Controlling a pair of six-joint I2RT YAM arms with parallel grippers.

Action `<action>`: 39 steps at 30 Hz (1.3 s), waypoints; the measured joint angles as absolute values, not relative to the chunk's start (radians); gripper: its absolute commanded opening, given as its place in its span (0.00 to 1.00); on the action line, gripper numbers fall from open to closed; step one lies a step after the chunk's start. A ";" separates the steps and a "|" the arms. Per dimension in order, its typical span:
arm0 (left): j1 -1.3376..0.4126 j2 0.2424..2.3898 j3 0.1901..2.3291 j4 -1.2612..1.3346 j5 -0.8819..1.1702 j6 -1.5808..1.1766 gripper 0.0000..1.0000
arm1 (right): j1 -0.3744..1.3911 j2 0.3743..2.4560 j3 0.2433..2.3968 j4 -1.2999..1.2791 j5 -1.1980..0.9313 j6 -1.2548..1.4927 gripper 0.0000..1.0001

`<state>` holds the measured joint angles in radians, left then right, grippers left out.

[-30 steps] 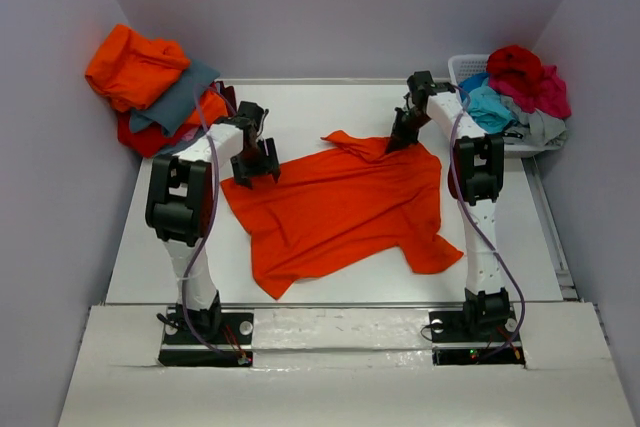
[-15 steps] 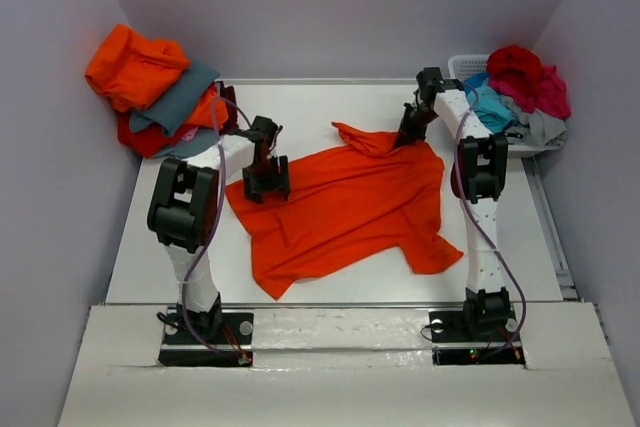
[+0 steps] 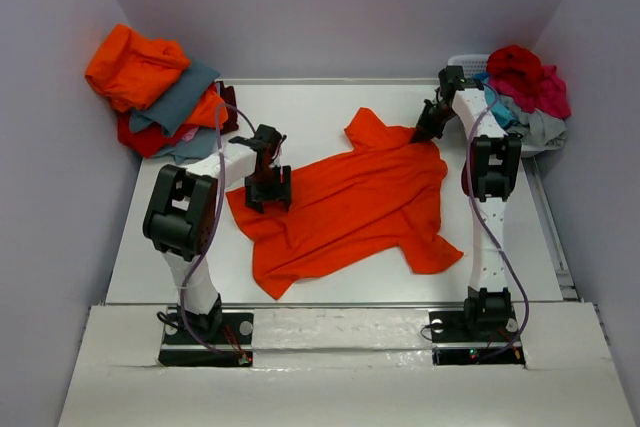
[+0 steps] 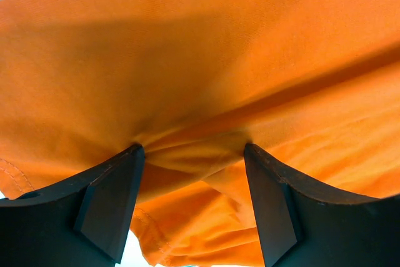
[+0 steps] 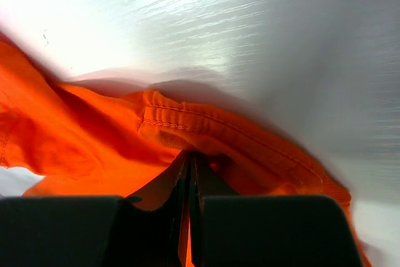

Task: Fold and stack the t-shirts
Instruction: Flatten the tshirt out

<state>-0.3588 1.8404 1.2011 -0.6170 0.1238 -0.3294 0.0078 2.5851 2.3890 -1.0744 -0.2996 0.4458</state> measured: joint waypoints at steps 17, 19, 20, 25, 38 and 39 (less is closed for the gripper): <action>-0.359 1.818 1.172 -0.603 0.125 -0.323 0.78 | -0.005 2.528 2.310 -1.037 -0.379 0.431 0.64; -0.359 1.818 1.172 -0.604 0.125 -0.323 0.78 | -0.006 2.507 2.304 -1.021 -0.404 0.416 0.70; -0.359 1.818 1.172 -0.604 0.125 -0.323 0.78 | -0.006 2.496 2.299 -1.008 -0.411 0.415 0.71; -0.359 1.818 1.171 -0.606 0.127 -0.323 0.78 | -0.007 2.445 2.268 -0.915 -0.470 0.421 0.70; -0.359 1.812 1.161 -0.627 0.127 -0.323 0.78 | 0.015 2.539 2.277 -0.818 -0.569 0.483 0.17; -0.359 1.808 1.156 -0.628 0.127 -0.323 0.77 | 0.019 2.552 2.277 -0.816 -0.574 0.488 0.17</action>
